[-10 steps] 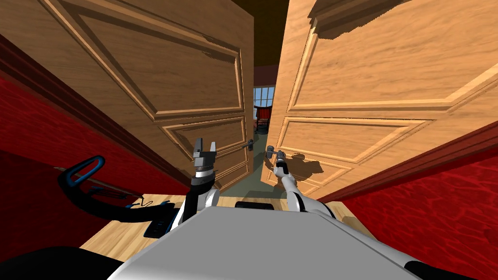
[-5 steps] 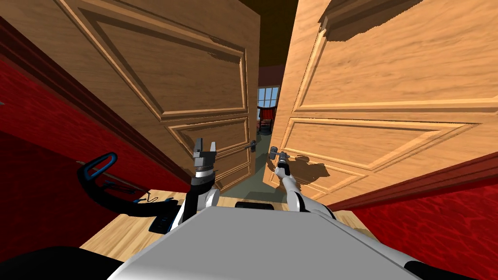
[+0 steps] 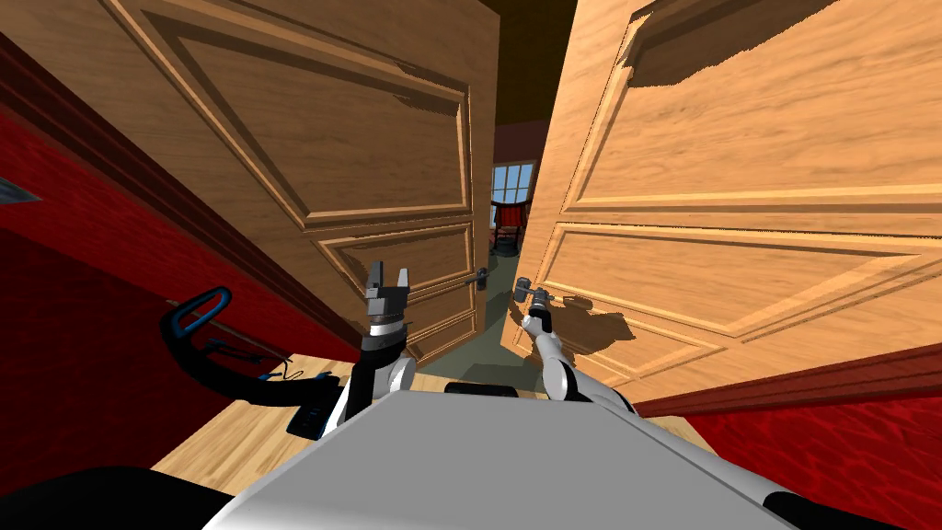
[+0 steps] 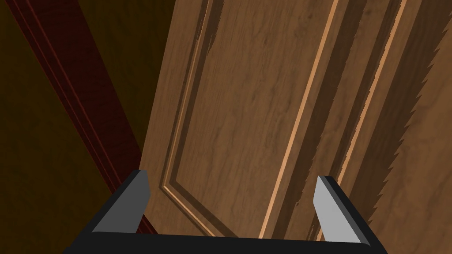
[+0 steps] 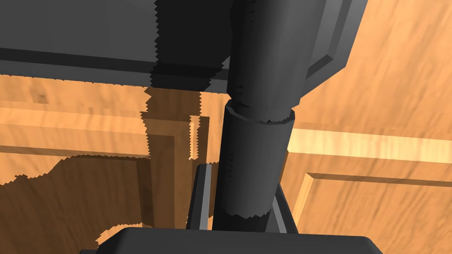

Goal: Push the door open

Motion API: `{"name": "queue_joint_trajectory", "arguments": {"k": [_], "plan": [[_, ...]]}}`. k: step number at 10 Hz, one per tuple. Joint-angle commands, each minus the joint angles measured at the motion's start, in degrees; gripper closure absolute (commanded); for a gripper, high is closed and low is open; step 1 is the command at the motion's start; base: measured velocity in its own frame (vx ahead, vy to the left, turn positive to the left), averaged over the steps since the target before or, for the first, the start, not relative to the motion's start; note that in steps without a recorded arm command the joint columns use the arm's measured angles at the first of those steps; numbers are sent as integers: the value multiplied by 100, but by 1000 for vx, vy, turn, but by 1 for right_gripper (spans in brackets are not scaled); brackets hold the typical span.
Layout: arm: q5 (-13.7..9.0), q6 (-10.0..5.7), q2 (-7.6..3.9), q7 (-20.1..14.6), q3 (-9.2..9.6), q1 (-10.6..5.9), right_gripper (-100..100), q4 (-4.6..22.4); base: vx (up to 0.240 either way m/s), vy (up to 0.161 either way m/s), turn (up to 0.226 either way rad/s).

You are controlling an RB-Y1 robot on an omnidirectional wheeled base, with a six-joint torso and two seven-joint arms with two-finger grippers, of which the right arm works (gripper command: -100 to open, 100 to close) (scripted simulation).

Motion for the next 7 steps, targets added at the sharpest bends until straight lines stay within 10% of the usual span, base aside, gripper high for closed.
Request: {"name": "queue_joint_trajectory", "arguments": {"k": [1, 7], "plan": [[-54, -116, -57, 134, -222, -89, 100, 15, 47, 11, 90], [-259, -212, 106, 682, -1050, -140, 100, 12, 91, 0, 102]]}}
